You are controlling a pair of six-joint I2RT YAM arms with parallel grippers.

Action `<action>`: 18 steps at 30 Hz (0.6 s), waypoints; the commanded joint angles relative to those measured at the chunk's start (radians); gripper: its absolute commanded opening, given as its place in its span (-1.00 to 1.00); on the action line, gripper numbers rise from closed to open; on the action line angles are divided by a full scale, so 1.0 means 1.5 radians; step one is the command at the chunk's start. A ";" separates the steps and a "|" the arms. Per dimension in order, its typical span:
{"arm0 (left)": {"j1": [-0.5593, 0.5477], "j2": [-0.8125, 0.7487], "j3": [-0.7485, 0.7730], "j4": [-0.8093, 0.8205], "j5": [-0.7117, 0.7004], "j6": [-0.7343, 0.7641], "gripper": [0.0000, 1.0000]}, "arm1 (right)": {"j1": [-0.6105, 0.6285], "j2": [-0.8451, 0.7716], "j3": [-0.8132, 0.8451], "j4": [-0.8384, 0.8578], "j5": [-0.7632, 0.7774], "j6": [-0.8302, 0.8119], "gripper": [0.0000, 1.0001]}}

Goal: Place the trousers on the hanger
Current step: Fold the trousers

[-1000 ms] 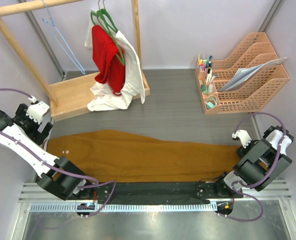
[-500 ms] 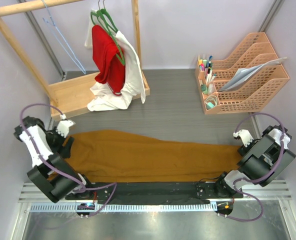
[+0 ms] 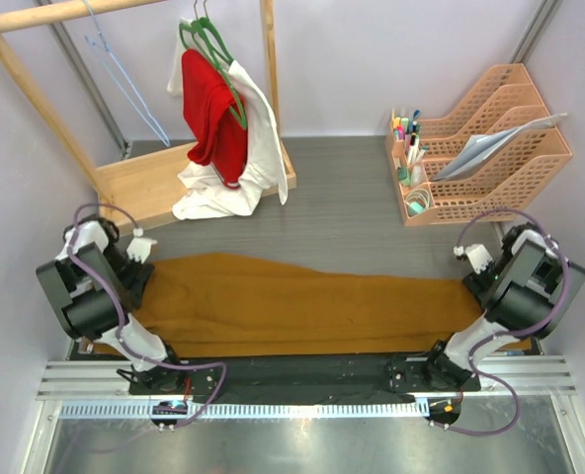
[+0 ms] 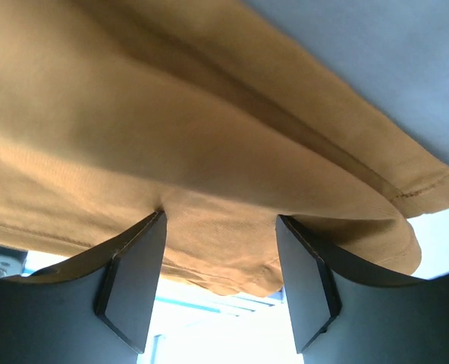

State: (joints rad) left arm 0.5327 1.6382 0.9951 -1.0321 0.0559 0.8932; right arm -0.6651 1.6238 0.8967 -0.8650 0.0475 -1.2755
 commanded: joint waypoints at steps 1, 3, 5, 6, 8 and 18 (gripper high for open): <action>-0.068 0.047 0.112 0.112 0.024 -0.164 0.15 | 0.032 0.104 0.091 0.172 -0.056 0.105 0.34; -0.080 0.064 0.152 0.107 0.029 -0.186 0.14 | 0.039 0.118 0.131 0.172 -0.059 0.128 0.34; -0.086 0.064 0.174 0.097 0.038 -0.202 0.19 | 0.043 0.116 0.161 0.142 -0.070 0.133 0.34; -0.087 0.055 0.181 0.090 0.042 -0.205 0.21 | 0.042 0.101 0.165 0.129 -0.079 0.131 0.35; -0.086 0.036 0.191 0.063 0.062 -0.193 0.27 | 0.033 0.073 0.167 0.089 -0.097 0.123 0.39; -0.080 -0.162 0.100 -0.126 0.104 -0.006 0.57 | -0.009 -0.043 0.214 -0.198 -0.181 0.044 0.32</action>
State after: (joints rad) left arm 0.4080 1.4940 1.2190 -1.0634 0.1936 0.7383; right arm -0.6735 1.6356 1.2121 -0.9798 -0.1753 -1.1187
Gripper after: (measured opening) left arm 0.767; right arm 0.675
